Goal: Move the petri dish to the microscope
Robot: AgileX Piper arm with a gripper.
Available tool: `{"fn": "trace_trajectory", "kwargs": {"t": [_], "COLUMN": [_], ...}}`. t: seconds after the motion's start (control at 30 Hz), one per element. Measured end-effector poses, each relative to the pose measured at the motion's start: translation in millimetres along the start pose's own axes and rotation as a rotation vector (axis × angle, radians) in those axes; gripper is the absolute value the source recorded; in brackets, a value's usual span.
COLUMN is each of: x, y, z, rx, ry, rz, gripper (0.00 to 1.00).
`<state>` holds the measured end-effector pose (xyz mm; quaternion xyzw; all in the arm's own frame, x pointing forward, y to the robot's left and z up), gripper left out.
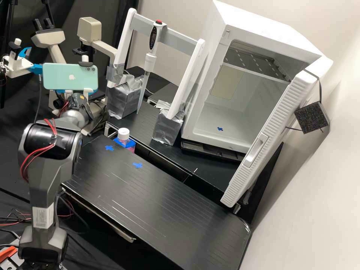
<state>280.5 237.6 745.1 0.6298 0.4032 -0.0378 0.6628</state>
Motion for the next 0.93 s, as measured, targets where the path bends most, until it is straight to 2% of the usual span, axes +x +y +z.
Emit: {"fn": "trace_trajectory", "kwargs": {"t": [0.1,0.17,0.27,0.33,0.4,0.57,0.6,0.63,0.7,0.77,0.93], "x": [-39,-71,-107,-127,-142,-169,-173,-175,-178,-178,-176], "y": [10.6,20.7,28.9,32.8,34.0,31.8,30.4,29.2,23.8,19.0,11.1], "z": [7,11,9,6,6,17,20,22,27,31,42], "rx": [0.035,0.056,0.067,0.053,0.032,-0.001,0.003,-0.007,-0.026,-0.032,0.014], "ry": [0.009,0.021,0.056,0.081,0.078,0.028,0.020,0.023,0.038,0.069,0.076], "rz": [0.089,0.186,0.308,0.397,0.477,0.738,0.775,0.806,0.851,0.858,0.856], "gripper": [1.00,1.00,1.00,1.00,1.00,1.00,1.00,1.00,1.00,1.00,1.00]}}
